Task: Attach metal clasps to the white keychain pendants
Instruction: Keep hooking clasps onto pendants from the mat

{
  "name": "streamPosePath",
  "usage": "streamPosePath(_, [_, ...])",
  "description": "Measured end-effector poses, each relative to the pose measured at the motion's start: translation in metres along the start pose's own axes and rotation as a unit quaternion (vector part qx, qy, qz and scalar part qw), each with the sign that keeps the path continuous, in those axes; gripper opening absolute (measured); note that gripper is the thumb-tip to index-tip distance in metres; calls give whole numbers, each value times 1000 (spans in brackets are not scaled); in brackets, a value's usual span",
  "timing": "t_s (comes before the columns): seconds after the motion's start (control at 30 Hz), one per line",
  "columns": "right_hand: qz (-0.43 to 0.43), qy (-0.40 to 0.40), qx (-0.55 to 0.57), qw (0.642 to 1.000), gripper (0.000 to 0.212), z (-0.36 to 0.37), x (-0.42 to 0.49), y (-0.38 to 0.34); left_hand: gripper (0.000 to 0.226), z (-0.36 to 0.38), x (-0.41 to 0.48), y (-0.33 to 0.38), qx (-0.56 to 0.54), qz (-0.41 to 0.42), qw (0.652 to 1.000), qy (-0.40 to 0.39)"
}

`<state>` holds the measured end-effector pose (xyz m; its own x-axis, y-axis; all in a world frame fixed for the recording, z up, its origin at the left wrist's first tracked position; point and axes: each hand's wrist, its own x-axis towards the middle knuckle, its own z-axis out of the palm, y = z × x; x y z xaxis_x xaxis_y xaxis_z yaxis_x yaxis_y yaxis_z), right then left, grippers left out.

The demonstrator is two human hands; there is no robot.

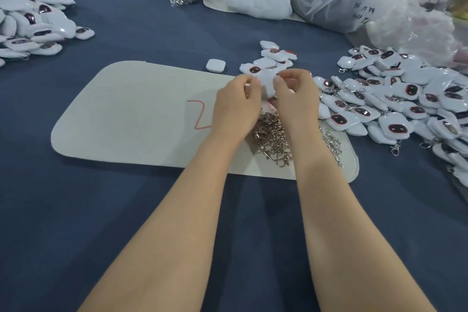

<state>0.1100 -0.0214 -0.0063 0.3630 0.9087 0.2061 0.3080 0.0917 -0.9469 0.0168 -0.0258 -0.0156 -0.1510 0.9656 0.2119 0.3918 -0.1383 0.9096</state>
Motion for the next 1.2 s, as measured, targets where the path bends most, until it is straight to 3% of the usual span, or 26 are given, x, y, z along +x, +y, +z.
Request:
streamPosePath(0.13, [23, -92, 156, 983, 20, 2, -3, -9, 25, -3, 1, 3, -88, -14, 996, -12])
streamPosePath(0.2, [30, -74, 146, 986, 19, 0, -4, -10, 22, -6, 3, 4, -133, -27, 991, 8])
streamPosePath(0.27, [-12, -53, -36, 998, 16, -7, 0, -6, 22, -8, 3, 6, -188, -64, 980, 32])
streamPosePath(0.37, [-24, -134, -284, 949, 27, -15, -2, -6, 21, -13, 5, 7, -260, -140, 953, 67])
streamPosePath(0.43, [1, -195, -371, 908, 39, -14, -5, -6, 21, -16, 6, 7, -295, -177, 935, 83])
streamPosePath(0.53, [-17, -174, -418, 892, 20, -3, -7, -3, 19, -19, 6, 7, -316, -195, 924, 90])
streamPosePath(0.67, [-50, -108, -381, 917, 4, 3, -4, 7, 21, -18, 5, 7, -315, -187, 927, 82])
streamPosePath(0.83, [-37, -34, -173, 984, 2, -1, 1, 8, 13, -15, 7, 6, -353, -170, 918, 64])
streamPosePath(1.0, [-56, -11, -112, 992, 8, -1, 0, 5, 11, -12, 6, 2, -275, -154, 947, 70])
streamPosePath(1.2, [-51, -23, -69, 996, 10, -1, 0, 3, 21, -11, 2, 3, -155, -64, 986, 19])
